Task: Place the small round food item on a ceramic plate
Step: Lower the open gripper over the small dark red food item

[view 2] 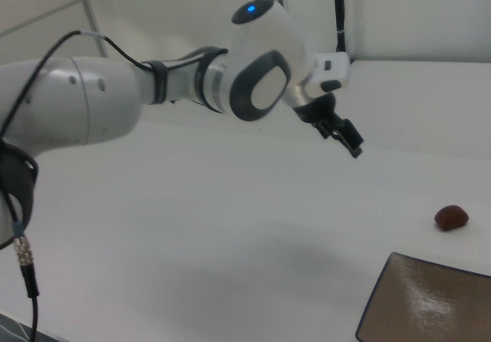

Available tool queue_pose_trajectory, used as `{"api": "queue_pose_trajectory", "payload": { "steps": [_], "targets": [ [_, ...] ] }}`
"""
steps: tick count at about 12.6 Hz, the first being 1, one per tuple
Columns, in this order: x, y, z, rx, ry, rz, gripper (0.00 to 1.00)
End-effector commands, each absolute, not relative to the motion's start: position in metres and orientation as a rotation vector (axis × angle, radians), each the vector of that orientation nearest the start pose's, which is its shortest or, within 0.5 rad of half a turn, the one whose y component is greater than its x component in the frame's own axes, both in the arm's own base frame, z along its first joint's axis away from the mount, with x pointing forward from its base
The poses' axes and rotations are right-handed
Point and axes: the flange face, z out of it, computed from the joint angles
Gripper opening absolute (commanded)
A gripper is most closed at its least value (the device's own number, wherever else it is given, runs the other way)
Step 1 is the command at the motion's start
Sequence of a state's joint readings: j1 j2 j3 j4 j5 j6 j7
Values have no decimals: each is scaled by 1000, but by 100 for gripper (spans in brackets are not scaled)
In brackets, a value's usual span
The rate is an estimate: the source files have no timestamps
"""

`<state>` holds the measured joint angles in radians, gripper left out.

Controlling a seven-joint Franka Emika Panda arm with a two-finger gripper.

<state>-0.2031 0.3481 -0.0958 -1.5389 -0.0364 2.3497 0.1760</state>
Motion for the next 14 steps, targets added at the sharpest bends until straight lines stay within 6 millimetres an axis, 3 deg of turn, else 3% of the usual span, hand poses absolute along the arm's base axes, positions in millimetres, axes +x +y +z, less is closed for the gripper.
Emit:
{"api": "queue_pose_trajectory", "payload": {
  "steps": [1, 3, 5, 11, 14],
  "targets": [
    [712, -240, 460, -3036, 776, -893, 100],
    [720, -266, 432, -3023, 849, -969, 100],
    [729, -280, 408, -2992, 876, -1076, 100],
    [740, -315, 363, -2939, 918, -1253, 100],
    [738, -337, 329, -2928, 927, -1321, 100]
  ]
}}
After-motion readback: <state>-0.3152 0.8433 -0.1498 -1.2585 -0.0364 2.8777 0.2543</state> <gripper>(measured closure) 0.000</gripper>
